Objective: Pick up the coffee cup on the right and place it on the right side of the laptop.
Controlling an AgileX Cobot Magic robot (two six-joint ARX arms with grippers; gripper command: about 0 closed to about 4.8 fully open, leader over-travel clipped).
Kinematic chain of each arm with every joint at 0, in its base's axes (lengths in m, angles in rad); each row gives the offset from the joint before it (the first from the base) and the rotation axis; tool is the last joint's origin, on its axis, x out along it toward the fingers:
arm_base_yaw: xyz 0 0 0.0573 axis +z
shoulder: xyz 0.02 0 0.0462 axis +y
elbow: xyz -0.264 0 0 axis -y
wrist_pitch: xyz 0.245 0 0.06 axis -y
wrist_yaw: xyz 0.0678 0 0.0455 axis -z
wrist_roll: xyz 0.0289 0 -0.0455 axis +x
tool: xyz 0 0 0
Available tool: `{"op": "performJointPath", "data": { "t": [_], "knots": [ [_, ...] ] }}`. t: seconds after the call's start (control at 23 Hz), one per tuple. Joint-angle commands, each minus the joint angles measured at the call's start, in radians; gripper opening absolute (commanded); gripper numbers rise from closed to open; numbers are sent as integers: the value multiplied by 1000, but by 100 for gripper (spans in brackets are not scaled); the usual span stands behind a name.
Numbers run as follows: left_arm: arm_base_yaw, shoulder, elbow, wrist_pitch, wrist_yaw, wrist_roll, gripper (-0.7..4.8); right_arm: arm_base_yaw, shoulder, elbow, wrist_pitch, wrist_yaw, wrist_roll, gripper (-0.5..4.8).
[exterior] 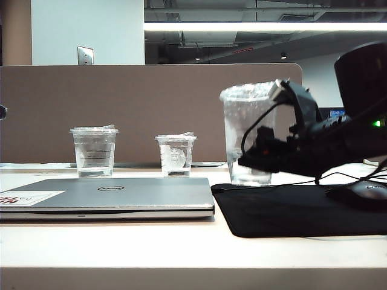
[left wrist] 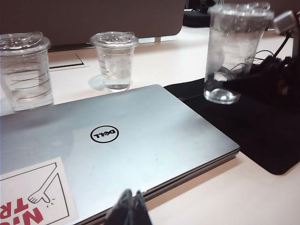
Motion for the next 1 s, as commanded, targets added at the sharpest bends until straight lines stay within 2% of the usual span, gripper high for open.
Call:
{"op": "performJointPath", "data": {
  "t": [0.04,0.57,0.96,1.0],
  "knots": [
    [1,0,3,13,-2,2,-5,8,15,4,38,-6,-3,322],
    [1,0,3,13,-2,2,-5,39,69,2,74,-6,-3,325],
    [1,0,3,13,-2,2,-5,38,66,-23,79,-2,-3,479],
    [1,0,3,13,-2,2,-5,38,59,-41,82,-1,-3,479]
  ]
}}
